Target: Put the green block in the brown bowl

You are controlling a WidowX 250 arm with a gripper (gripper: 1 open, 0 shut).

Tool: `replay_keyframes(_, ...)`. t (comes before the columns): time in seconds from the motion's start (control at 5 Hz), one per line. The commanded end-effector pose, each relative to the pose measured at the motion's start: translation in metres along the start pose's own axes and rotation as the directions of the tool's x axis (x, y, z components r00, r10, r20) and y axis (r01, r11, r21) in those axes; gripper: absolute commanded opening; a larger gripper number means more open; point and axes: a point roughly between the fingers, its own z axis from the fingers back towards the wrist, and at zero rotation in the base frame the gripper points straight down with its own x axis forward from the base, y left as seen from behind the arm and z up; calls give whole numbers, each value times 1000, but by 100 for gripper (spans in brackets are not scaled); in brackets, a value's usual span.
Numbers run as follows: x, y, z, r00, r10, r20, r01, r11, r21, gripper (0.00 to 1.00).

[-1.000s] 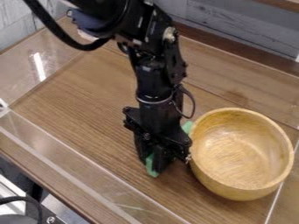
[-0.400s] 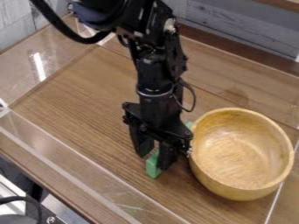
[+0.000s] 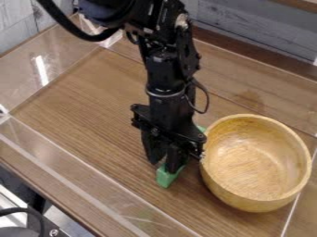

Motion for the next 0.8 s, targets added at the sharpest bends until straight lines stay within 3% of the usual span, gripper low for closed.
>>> replay_keyframes(0.0, 10, 0, 18, 998, 1, 65, -2, 1000, 9, 100)
replay_keyframes(0.6, 11, -2, 9, 998, -7, 68, 6, 1000, 10, 100)
